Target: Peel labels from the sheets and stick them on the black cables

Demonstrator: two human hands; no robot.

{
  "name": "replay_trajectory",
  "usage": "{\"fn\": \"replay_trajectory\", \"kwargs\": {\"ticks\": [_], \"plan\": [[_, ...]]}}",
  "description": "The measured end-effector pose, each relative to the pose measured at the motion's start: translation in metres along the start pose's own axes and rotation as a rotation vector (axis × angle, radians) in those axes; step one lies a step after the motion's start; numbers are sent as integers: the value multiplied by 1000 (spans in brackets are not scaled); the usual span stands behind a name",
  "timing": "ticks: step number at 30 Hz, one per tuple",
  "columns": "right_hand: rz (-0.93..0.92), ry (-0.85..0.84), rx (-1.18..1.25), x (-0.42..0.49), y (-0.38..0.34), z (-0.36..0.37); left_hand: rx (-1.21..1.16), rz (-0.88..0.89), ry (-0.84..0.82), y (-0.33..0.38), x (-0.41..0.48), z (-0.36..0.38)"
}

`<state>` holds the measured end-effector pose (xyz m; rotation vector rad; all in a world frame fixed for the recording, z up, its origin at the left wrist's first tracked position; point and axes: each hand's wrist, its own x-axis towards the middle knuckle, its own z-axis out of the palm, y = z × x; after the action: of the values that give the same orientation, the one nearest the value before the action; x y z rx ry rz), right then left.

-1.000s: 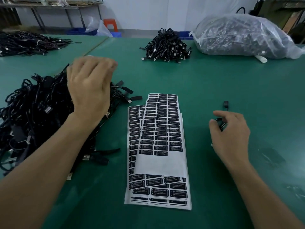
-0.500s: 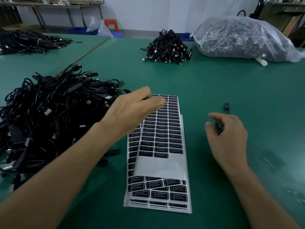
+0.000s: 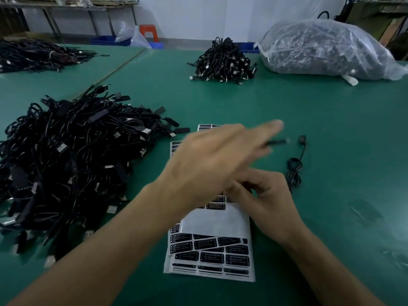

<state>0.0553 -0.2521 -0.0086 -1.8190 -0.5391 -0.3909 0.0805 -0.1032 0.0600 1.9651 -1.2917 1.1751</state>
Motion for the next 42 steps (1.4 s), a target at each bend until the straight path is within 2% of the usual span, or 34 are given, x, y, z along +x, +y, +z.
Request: {"fn": "replay_trajectory", "kwargs": {"ticks": [1,3,5,7,9,12,15,17,20,22,25,28,31,37,42], "plan": [[43,29,-41,0,1,0,-63,-111,57,-4,-1,-4],[146,100,-162,-1,4,-3,-230,-445,174,-13,2,-16],[289,98,-358,0,4,-7,-398,-773,182,-24,5,-28],[428,-44,-565,0,3,-9,-427,-976,29,-37,4,-37],[504,-158,-703,-1,-1,-7,-415,-1072,-268,-43,0,-39],[554,-156,-717,1,-2,-8,-379,-1044,-726,-36,-11,-27],[601,-84,-590,2,-4,-10,-325,-997,-852,-22,-27,-5],[614,-40,-509,2,-5,-10,-356,-1024,-804,-17,-36,6],[604,30,-389,1,-3,-12,-492,-1062,-566,-13,-45,13],[584,89,-269,2,-2,-15,-545,-1060,-477,-13,-50,16],[634,147,-38,3,-3,-17,-573,-1051,-448,-14,-57,17],[723,57,112,4,-5,-23,-526,-1017,-453,-17,-63,15],[778,-21,172,5,-5,-28,-479,-975,-426,-17,-64,14],[769,56,186,3,-3,-19,-484,-891,-386,-6,-60,10],[781,87,291,3,-6,-14,-461,-916,-393,-4,-60,13]]}}
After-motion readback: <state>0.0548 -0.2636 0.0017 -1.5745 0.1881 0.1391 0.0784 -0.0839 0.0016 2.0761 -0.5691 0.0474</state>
